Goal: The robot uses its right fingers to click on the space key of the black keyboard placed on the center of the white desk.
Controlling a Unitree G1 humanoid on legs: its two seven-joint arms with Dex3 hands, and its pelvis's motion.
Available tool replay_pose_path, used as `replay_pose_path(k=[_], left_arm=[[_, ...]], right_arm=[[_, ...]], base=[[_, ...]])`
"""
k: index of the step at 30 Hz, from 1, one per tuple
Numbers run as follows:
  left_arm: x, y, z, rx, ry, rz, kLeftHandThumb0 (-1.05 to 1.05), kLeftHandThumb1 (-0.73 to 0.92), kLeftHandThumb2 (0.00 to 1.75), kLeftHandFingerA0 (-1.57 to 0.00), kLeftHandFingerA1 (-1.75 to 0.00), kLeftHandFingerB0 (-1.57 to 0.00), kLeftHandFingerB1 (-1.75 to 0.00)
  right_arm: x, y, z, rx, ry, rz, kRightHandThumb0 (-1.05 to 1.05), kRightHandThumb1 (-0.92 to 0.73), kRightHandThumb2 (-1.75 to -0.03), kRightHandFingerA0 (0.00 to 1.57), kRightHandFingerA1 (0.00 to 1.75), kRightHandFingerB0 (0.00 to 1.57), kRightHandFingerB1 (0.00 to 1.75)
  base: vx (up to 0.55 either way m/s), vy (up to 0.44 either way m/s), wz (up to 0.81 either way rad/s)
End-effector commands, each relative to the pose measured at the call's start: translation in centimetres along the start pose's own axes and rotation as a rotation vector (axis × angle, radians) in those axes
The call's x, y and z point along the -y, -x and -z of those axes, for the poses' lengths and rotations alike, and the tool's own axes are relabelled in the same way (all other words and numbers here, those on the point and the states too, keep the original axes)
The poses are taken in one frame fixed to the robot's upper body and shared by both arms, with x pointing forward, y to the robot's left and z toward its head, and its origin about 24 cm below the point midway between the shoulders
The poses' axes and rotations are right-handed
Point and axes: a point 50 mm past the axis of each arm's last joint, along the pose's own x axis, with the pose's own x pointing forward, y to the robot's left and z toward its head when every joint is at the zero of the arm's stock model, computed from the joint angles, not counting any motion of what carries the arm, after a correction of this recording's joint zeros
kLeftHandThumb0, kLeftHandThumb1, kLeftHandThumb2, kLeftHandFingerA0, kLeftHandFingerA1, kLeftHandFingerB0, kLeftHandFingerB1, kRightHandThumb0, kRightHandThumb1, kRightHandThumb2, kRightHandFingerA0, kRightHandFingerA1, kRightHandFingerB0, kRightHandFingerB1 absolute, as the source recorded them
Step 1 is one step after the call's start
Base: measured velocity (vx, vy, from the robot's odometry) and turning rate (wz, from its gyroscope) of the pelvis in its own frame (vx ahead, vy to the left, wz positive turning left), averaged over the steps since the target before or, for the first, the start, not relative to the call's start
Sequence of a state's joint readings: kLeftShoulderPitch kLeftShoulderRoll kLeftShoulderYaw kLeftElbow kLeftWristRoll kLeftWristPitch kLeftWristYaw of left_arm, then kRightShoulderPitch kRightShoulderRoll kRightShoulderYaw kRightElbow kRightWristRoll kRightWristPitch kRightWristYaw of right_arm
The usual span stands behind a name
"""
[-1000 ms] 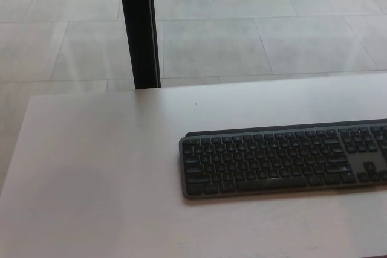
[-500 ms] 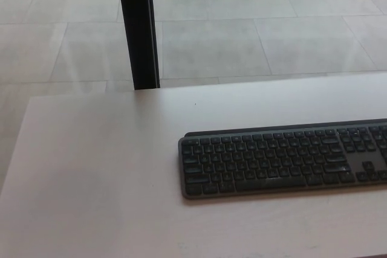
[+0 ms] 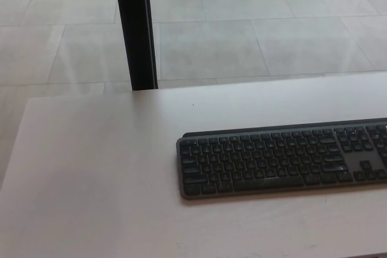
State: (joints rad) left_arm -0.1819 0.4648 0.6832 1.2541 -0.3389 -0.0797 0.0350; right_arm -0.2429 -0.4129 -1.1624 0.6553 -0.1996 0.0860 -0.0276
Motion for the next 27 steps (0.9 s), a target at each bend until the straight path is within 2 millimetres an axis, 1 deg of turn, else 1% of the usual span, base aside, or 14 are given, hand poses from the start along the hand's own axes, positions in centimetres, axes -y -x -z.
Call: replay_pose_path(k=[1,2,6,7,9,10,12,13,16,18,19,23,24,27], left_arm=[[-0.9,0.0,-0.4,0.028,0.027,-0.033,-0.55,0.75,0.62,-0.73,-0.66,-0.58,-0.54],[-0.9,0.0,-0.4,0.027,0.026,-0.029,-0.56,0.74,0.62,-0.73,-0.67,-0.58,-0.54],[-0.9,0.0,-0.5,0.027,0.043,-0.028,-0.55,0.74,0.62,-0.75,-0.68,-0.56,-0.53],[-0.9,0.0,-0.4,0.029,0.038,-0.027,-0.56,0.74,0.62,-0.74,-0.67,-0.56,-0.54],[-0.8,0.0,-0.4,0.028,0.031,-0.027,-0.57,0.74,0.62,-0.74,-0.67,-0.55,-0.53],[-0.8,0.0,-0.4,0.027,0.033,-0.028,-0.56,0.74,0.62,-0.77,-0.67,-0.60,-0.54],[-0.8,0.0,-0.4,0.027,0.033,-0.028,-0.56,0.75,0.62,-0.75,-0.66,-0.60,-0.54],[-0.8,0.0,-0.4,0.028,0.031,-0.029,-0.56,0.74,0.62,-0.76,-0.68,-0.60,-0.54],[-0.9,0.0,-0.4,0.027,0.035,-0.029,-0.57,0.74,0.62,-0.75,-0.69,-0.59,-0.54],[-0.9,0.0,-0.4,0.027,0.030,-0.030,-0.56,0.74,0.62,-0.76,-0.69,-0.60,-0.54],[-0.8,0.0,-0.4,0.028,0.024,-0.029,-0.57,0.74,0.62,-0.77,-0.67,-0.61,-0.54],[-1.0,0.0,-0.3,0.032,0.017,-0.028,-0.55,0.75,0.62,-0.74,-0.67,-0.58,-0.54],[-1.0,0.0,-0.3,0.031,0.022,-0.028,-0.55,0.75,0.62,-0.73,-0.65,-0.56,-0.53],[-1.0,0.0,-0.3,0.025,0.009,-0.032,-0.56,0.74,0.62,-0.76,-0.65,-0.59,-0.52]], right_arm=[[0.2,1.7,6.6,-0.312,-0.478,0.262,-0.35,-0.39,-1.01,1.11,1.50,0.64,0.95],[0.2,1.7,6.6,-0.315,-0.492,0.252,-0.40,-0.44,-0.97,1.14,1.49,0.75,1.02],[-0.4,1.8,6.8,-0.330,-0.502,0.227,-0.44,-0.48,-0.90,1.20,1.43,0.69,0.95],[-0.6,1.8,6.9,-0.323,-0.496,0.197,-0.43,-0.50,-0.91,1.18,1.44,0.60,0.90],[-0.6,2.0,6.9,-0.316,-0.501,0.178,-0.44,-0.51,-0.89,1.17,1.44,0.65,0.93],[-0.8,2.1,7.0,-0.317,-0.504,0.156,-0.42,-0.46,-0.92,1.17,1.46,0.74,0.97],[-1.1,2.1,7.1,-0.316,-0.480,0.131,-0.42,-0.40,-0.95,1.17,1.38,0.61,0.89],[-1.2,2.2,7.2,-0.317,-0.469,0.123,-0.40,-0.33,-1.00,1.22,1.25,0.58,0.81],[-1.3,2.2,7.4,-0.315,-0.466,0.109,-0.42,-0.41,-0.92,1.15,1.32,0.60,0.86],[-1.5,2.2,7.4,-0.321,-0.468,0.105,-0.43,-0.39,-0.93,1.19,1.31,0.57,0.84],[-1.4,2.2,7.4,-0.325,-0.432,0.095,-0.44,-0.43,-0.86,1.14,1.34,0.63,0.85],[-1.4,2.3,7.6,-0.317,-0.340,0.030,-0.44,-0.39,-0.88,1.17,1.29,0.65,0.85],[-1.5,2.4,7.7,-0.334,-0.298,0.014,-0.44,-0.43,-0.81,1.16,1.28,0.78,0.88],[-1.8,2.5,7.9,-0.357,-0.308,0.002,-0.40,-0.42,-0.80,1.24,1.25,0.70,0.83]], base=[[0.00,0.000,0.00],[0.00,0.000,0.00],[0.00,0.000,0.00],[0.00,0.000,0.00],[0.00,0.000,0.00],[0.00,0.000,0.00],[0.00,0.000,0.00],[0.00,0.000,0.00],[0.00,0.000,0.00],[0.00,0.000,0.00],[0.00,0.000,0.00],[0.00,0.000,0.00],[0.00,0.000,0.00],[0.00,0.000,0.00]])
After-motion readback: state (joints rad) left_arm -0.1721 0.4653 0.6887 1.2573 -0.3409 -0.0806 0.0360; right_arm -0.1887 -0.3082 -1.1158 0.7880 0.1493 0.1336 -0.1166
